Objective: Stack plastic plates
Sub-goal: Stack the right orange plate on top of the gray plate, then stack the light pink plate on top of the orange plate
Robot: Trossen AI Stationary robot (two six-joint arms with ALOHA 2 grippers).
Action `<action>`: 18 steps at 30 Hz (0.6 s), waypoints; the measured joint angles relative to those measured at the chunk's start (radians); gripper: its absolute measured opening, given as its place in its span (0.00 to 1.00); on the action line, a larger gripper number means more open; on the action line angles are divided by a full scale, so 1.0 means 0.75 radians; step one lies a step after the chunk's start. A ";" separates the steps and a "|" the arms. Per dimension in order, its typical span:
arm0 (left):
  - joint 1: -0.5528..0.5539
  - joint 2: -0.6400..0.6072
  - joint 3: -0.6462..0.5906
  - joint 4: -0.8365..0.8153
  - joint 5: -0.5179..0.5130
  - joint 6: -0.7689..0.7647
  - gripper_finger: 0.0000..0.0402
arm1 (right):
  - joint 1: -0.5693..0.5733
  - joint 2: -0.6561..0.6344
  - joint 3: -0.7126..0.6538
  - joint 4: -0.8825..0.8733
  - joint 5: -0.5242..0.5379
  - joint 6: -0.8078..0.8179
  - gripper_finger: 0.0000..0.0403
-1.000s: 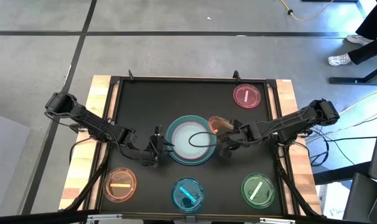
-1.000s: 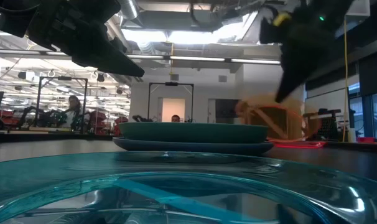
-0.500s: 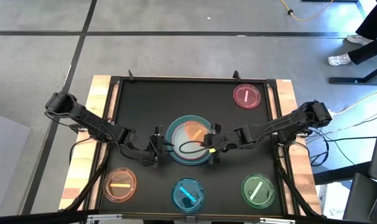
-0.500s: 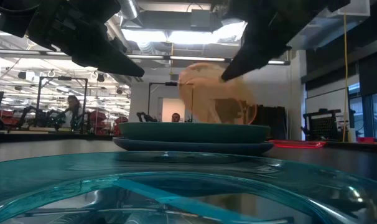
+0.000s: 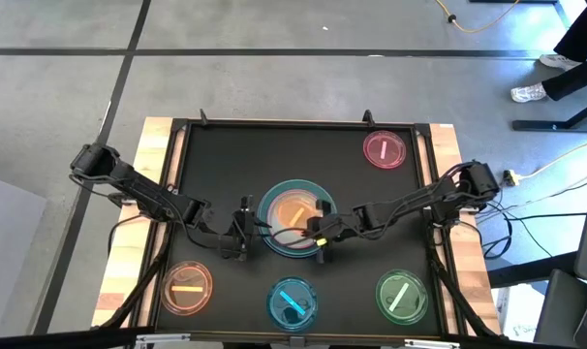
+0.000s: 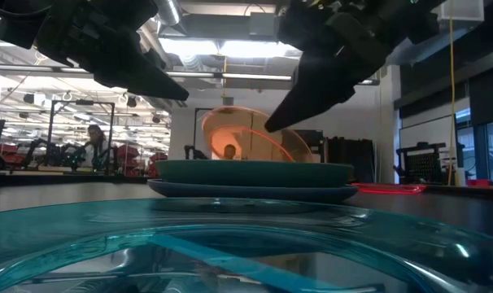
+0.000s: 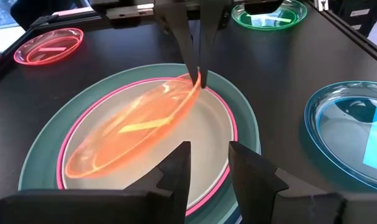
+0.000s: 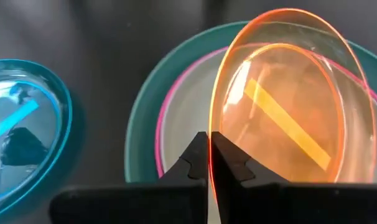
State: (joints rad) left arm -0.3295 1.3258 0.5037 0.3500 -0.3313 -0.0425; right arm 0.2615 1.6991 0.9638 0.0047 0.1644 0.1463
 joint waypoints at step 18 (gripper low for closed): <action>0.000 0.000 0.000 -0.001 0.000 -0.035 0.25 | -0.001 -0.211 0.000 -0.449 0.246 0.005 0.44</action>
State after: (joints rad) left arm -0.3298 1.3258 0.5037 0.3492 -0.3313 -0.0685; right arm 0.2610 1.5405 0.9638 -0.3322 0.3492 0.1504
